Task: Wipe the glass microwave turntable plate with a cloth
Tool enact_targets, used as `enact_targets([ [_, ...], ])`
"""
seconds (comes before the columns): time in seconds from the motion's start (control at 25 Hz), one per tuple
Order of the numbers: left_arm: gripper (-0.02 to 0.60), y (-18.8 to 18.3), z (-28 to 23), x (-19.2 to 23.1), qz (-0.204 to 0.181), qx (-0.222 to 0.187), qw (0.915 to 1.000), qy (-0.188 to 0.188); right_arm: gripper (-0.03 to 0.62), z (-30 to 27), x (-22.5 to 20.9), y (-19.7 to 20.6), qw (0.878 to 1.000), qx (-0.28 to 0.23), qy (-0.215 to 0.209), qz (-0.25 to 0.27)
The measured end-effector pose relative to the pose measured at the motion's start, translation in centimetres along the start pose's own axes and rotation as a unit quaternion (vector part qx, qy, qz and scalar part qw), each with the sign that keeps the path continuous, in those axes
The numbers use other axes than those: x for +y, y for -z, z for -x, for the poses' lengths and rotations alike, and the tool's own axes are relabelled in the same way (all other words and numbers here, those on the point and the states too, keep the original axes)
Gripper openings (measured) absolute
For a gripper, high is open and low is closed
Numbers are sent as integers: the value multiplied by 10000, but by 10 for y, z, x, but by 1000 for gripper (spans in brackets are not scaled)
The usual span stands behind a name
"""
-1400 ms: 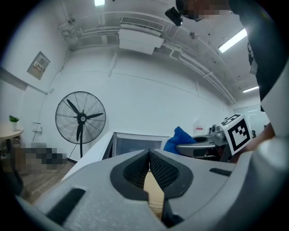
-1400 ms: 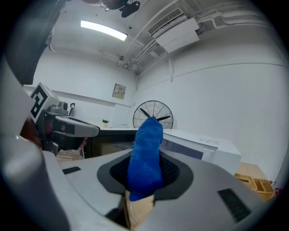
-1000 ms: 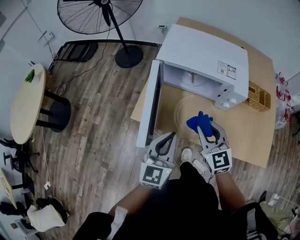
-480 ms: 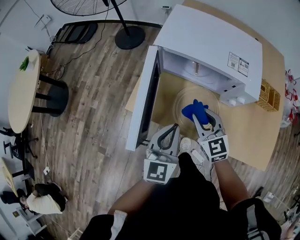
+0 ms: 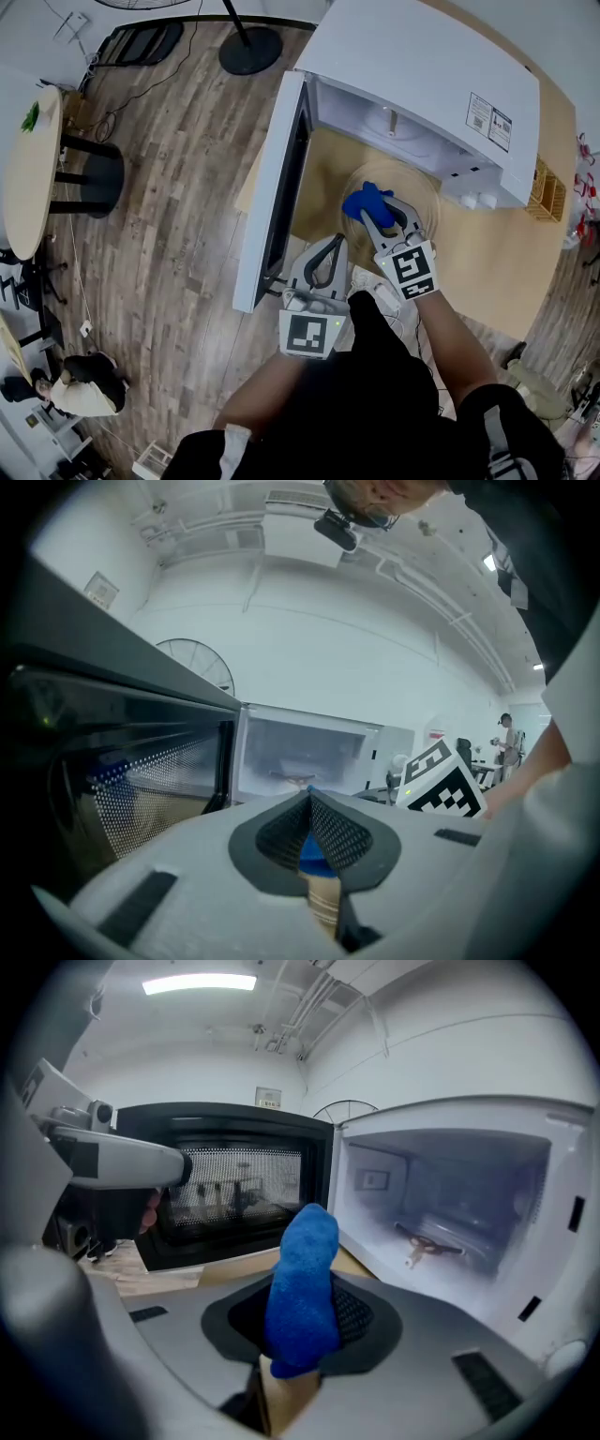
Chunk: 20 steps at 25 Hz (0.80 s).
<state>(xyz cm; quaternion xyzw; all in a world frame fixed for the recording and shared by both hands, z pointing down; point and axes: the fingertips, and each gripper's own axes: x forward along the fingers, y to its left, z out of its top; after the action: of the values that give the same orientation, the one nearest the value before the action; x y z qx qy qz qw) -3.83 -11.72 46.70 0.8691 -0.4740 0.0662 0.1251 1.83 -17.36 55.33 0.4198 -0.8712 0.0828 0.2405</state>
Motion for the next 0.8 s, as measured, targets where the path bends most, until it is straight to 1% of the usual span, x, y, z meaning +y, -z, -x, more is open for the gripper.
enact_targets([
  [0.12, 6, 4, -4, 0, -29, 67, 10000, 11, 101, -15, 6, 9, 9996, 200, -148, 94],
  [0.28, 6, 6, -6, 5, 262, 37, 9996, -96, 101, -38, 16, 24, 9977, 499, -354, 279],
  [0.4, 6, 8, -6, 12, 171, 136, 9996, -159, 100, -51, 23, 33, 9953, 801, -435, 329],
  [0.48, 6, 9, -8, 12, 147, 165, 9996, -190, 101, -54, 22, 36, 9932, 939, -402, 555],
  [0.6, 6, 9, -11, 11, 174, 143, 9996, -178, 101, -57, 16, 37, 9911, 975, -341, 842],
  [0.72, 6, 8, -11, 10, 258, 97, 9995, -147, 101, -57, 6, 36, 9910, 960, -252, 897],
  [0.8, 6, 10, -9, 10, 235, 171, 9995, -145, 101, -57, -2, 37, 9912, 969, -186, 883],
])
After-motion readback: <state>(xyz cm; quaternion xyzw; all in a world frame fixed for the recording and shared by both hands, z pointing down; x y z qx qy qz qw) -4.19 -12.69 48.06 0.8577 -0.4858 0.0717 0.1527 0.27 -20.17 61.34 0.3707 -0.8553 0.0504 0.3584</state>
